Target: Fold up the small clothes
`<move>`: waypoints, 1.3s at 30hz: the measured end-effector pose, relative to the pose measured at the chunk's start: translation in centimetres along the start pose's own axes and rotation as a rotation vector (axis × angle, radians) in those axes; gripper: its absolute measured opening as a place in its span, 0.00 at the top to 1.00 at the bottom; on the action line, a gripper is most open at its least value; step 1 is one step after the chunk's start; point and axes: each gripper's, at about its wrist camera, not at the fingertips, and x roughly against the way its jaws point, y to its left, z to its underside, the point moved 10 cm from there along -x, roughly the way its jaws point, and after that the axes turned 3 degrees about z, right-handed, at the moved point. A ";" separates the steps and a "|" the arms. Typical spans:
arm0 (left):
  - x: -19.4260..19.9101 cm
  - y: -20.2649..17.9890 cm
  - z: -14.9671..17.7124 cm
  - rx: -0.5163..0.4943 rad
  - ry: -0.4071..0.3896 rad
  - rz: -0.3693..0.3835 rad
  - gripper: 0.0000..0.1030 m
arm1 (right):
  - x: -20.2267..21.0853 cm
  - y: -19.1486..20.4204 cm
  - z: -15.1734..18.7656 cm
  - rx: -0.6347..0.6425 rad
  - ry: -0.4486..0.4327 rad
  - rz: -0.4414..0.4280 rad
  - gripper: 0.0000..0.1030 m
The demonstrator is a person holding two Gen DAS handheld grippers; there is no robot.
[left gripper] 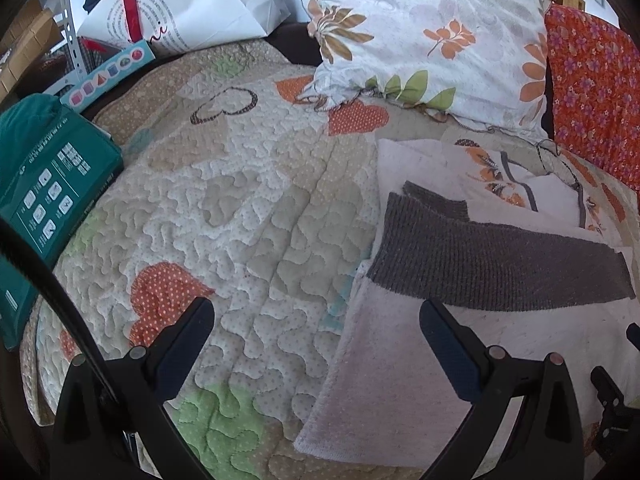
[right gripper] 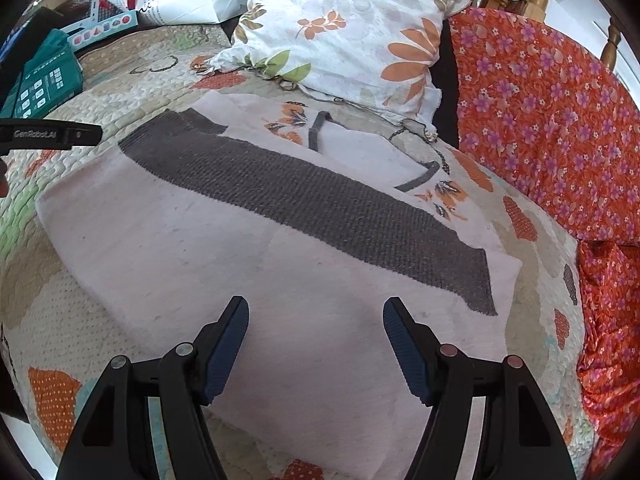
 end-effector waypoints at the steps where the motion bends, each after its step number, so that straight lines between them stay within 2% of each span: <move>1: -0.1 -0.1 0.1 0.005 0.006 0.005 0.00 | 0.1 0.1 0.0 0.003 -0.001 -0.004 0.28; 3: -0.6 -0.2 0.4 0.013 0.027 0.023 0.00 | 0.2 0.5 0.0 0.009 -0.001 -0.013 0.28; 5: -1.4 -0.6 0.8 0.014 0.062 0.054 0.05 | 0.3 0.9 0.1 0.013 0.000 -0.025 0.28; 8: -2.8 -1.5 1.8 0.015 0.153 0.129 0.28 | 0.5 1.6 0.1 0.020 -0.002 -0.042 0.28; 10: -3.5 -1.6 2.3 0.044 0.206 0.167 0.54 | 0.6 2.3 0.4 0.023 -0.001 -0.060 0.28; 11: -3.7 -1.3 2.4 0.070 0.227 0.184 0.57 | 0.6 2.6 0.5 0.023 0.002 -0.073 0.28; 15: -2.6 1.1 0.4 0.170 0.176 0.178 0.57 | 0.7 5.0 1.3 0.023 0.027 -0.139 0.28; 18: -1.0 3.4 -1.2 0.245 0.119 0.186 0.57 | 1.4 8.1 0.7 0.081 0.004 -0.175 0.28; 23: 1.3 7.3 -2.7 0.326 0.050 0.161 0.51 | 2.0 15.1 -1.1 0.177 -0.024 -0.233 0.28; 27: 2.4 11.0 -3.5 0.387 0.002 0.124 0.48 | 1.6 19.7 -2.5 0.283 -0.049 -0.173 0.28; 31: 2.9 13.6 -3.5 0.458 -0.019 0.106 0.46 | 1.0 22.3 -4.1 0.326 -0.064 -0.122 0.30; 36: 3.3 15.2 -3.4 0.539 -0.025 0.146 0.45 | -0.5 23.1 -6.7 0.279 -0.058 -0.083 0.35; 39: 3.6 16.0 -3.6 0.573 -0.036 0.150 0.40 | -1.6 23.2 -7.9 0.214 -0.042 -0.075 0.36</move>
